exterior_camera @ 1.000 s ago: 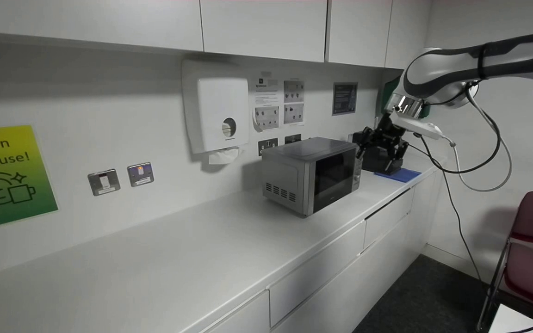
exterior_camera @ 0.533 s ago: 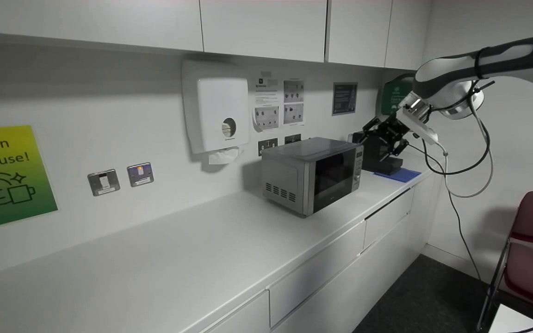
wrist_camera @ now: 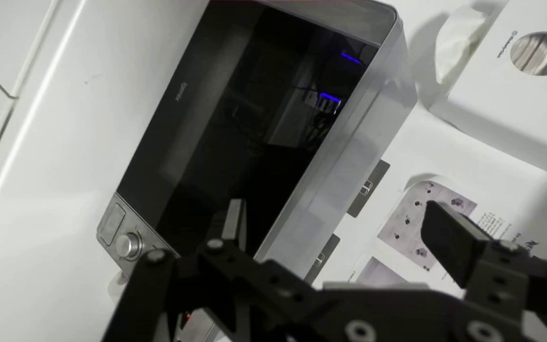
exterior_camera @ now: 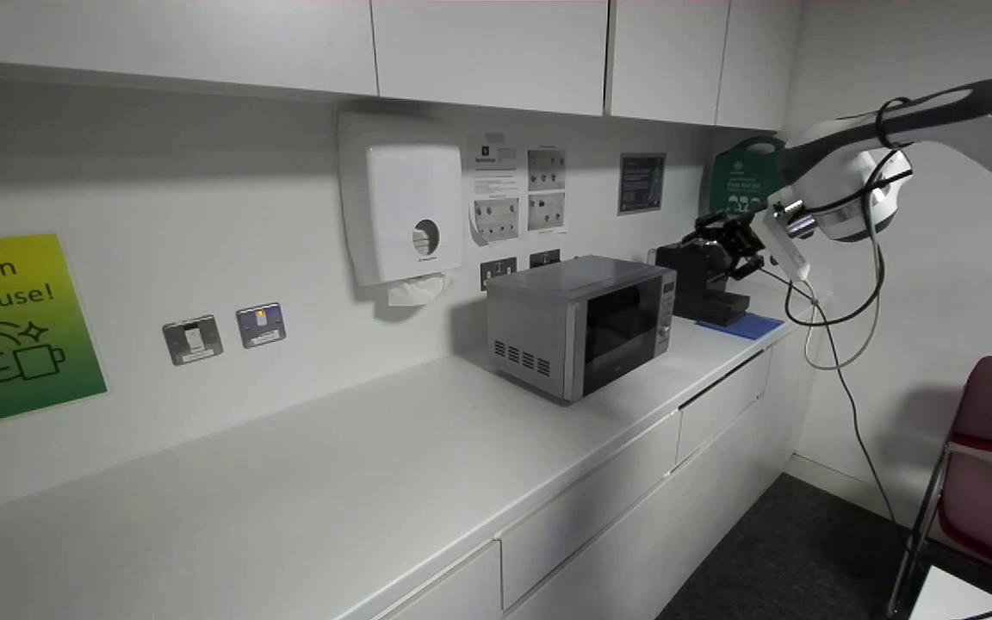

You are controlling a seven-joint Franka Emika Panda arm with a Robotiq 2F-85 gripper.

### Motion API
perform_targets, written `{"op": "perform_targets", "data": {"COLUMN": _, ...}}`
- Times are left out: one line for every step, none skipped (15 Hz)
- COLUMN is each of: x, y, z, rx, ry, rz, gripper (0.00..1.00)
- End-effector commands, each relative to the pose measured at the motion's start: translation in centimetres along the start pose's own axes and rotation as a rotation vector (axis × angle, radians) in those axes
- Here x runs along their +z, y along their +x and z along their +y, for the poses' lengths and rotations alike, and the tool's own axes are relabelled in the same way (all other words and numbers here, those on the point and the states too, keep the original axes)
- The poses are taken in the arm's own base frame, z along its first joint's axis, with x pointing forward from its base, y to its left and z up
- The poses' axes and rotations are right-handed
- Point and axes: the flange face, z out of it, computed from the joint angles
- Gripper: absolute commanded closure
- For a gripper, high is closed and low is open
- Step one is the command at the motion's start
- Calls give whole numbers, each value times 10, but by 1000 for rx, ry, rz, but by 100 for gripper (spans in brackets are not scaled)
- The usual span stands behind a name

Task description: Press a button on the microwave

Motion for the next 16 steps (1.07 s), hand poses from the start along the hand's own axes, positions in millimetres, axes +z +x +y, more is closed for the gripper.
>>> {"op": "perform_targets", "data": {"x": 2, "y": 2, "z": 6, "rx": 8, "ry": -8, "rz": 3, "gripper": 0}}
{"op": "perform_targets", "data": {"x": 4, "y": 2, "z": 12, "rx": 14, "ry": -17, "rz": 1, "gripper": 0}}
{"op": "perform_targets", "data": {"x": 6, "y": 2, "z": 12, "rx": 14, "ry": -19, "rz": -2, "gripper": 0}}
{"op": "perform_targets", "data": {"x": 6, "y": 1, "z": 11, "rx": 13, "ry": -19, "rz": -3, "gripper": 0}}
{"op": "perform_targets", "data": {"x": 7, "y": 1, "z": 11, "rx": 11, "ry": -18, "rz": -4, "gripper": 0}}
{"op": "perform_targets", "data": {"x": 7, "y": 0, "z": 10, "rx": 11, "ry": -18, "rz": -4, "gripper": 0}}
{"op": "perform_targets", "data": {"x": 7, "y": 0, "z": 10, "rx": 10, "ry": -18, "rz": -5, "gripper": 0}}
{"op": "perform_targets", "data": {"x": 7, "y": 0, "z": 10, "rx": 10, "ry": -18, "rz": -5, "gripper": 0}}
{"op": "perform_targets", "data": {"x": 7, "y": 0, "z": 10, "rx": 10, "ry": -18, "rz": -5, "gripper": 0}}
{"op": "perform_targets", "data": {"x": 7, "y": 0, "z": 10, "rx": 10, "ry": -18, "rz": -5, "gripper": 0}}
{"op": "perform_targets", "data": {"x": 7, "y": 0, "z": 10, "rx": 10, "ry": -18, "rz": -5, "gripper": 0}}
{"op": "perform_targets", "data": {"x": 7, "y": 0, "z": 10, "rx": 10, "ry": -18, "rz": -5, "gripper": 0}}
{"op": "perform_targets", "data": {"x": 5, "y": 2, "z": 12, "rx": 18, "ry": 9, "rz": 13, "gripper": 0}}
{"op": "perform_targets", "data": {"x": 4, "y": 9, "z": 16, "rx": 60, "ry": 33, "rz": 26, "gripper": 0}}
{"op": "perform_targets", "data": {"x": 3, "y": 16, "z": 22, "rx": 112, "ry": 61, "rz": 47, "gripper": 0}}
{"op": "perform_targets", "data": {"x": 1, "y": 23, "z": 28, "rx": 165, "ry": 86, "rz": 65, "gripper": 0}}
